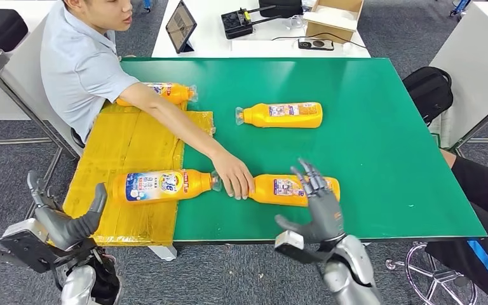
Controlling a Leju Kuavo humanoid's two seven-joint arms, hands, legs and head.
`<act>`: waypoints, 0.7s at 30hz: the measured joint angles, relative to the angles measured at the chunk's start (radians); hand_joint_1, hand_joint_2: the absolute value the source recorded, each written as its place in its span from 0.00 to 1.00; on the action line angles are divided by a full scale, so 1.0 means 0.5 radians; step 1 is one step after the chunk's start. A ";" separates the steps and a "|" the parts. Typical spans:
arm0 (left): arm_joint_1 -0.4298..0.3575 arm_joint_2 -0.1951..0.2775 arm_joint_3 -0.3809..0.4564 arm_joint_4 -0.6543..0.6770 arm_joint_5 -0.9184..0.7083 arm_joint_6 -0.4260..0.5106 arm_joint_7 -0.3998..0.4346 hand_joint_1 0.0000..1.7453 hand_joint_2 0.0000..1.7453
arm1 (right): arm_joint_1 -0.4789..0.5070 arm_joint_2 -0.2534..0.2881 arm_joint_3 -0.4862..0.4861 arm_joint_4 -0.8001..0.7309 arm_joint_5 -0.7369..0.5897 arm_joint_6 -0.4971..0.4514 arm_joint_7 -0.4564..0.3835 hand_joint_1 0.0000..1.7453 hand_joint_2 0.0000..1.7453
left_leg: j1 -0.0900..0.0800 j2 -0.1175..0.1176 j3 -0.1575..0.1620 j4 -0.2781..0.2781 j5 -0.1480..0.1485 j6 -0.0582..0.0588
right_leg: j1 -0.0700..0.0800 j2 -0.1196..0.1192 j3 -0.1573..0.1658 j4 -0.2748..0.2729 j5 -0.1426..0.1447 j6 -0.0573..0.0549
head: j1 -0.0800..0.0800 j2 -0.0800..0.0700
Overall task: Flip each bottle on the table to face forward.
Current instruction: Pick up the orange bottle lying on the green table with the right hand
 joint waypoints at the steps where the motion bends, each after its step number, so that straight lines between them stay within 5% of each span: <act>1: 0.006 -0.002 0.000 -0.016 0.002 0.009 -0.003 0.00 1.00 | -0.030 -0.009 -0.030 0.029 0.017 0.009 0.022 0.00 1.00 | 0.000 0.000 0.000 0.000 0.000 0.000 | 0.000 0.000 0.000 0.000 0.000 0.000 | 0.000 0.000; 10: 0.036 -0.008 -0.009 -0.095 -0.007 0.010 0.054 0.00 1.00 | -0.299 -0.056 -0.146 0.417 0.126 0.196 0.256 0.00 1.00 | 0.000 0.000 0.000 0.000 0.000 0.000 | 0.000 0.000 0.000 0.000 0.000 0.000 | 0.000 0.000; 21: -0.052 -0.005 -0.094 -0.074 -0.144 0.038 0.123 0.00 1.00 | -0.638 0.000 -0.162 0.965 0.125 0.298 0.275 0.00 1.00 | 0.000 0.000 0.001 0.000 0.002 0.001 | 0.000 0.000 0.000 0.001 0.002 0.001 | 0.001 0.000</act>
